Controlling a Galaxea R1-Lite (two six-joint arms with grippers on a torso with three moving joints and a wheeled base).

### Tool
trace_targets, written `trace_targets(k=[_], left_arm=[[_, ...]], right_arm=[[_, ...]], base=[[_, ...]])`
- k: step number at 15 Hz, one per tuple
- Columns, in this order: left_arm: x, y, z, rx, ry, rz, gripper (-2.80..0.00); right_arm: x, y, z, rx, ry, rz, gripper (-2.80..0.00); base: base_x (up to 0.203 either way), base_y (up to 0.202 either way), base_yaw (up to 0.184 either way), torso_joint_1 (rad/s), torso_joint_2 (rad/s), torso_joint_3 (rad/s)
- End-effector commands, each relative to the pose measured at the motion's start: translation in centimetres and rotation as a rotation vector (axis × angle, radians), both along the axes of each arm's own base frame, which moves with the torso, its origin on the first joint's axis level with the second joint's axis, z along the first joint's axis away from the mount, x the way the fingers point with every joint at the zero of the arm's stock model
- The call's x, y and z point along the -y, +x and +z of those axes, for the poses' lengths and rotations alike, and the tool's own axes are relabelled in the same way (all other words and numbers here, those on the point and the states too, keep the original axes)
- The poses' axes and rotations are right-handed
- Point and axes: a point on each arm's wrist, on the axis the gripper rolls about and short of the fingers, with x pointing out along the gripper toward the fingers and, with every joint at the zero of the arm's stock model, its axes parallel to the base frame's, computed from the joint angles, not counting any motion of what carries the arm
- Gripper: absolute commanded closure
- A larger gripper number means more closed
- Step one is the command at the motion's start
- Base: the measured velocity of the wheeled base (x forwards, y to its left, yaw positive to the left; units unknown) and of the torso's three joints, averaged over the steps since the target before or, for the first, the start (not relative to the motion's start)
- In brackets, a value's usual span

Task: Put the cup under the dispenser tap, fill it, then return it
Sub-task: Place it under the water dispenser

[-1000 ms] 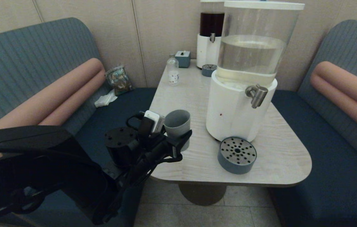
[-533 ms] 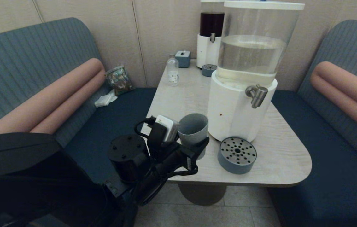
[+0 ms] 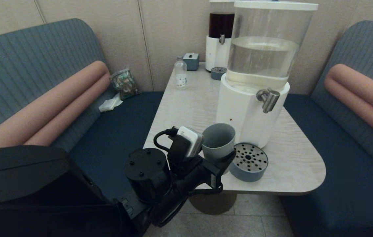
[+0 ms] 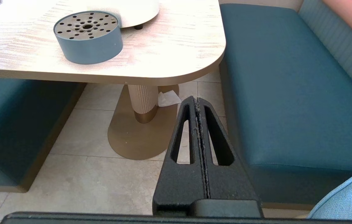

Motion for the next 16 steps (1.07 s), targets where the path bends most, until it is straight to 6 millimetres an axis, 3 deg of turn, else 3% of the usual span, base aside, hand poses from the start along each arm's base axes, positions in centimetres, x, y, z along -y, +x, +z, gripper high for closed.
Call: trace_targets(k=[1,16], left_arm=[[1.0,0.6,-1.1,-0.006,0.007,-0.001,0.00],[7.4,2.8,-2.5,0.003,-0.007,-0.010,0.00]], right_arm=[[0.0,0.0,0.0,0.001,0.000,-0.001,0.00],[0.0,0.0,0.0,0.001,0.000,0.000,0.00]], base=[[0.000,0.000,0.000,0.000,0.00,0.000],[0.000,0.000,0.000,0.000,0.00,0.000]])
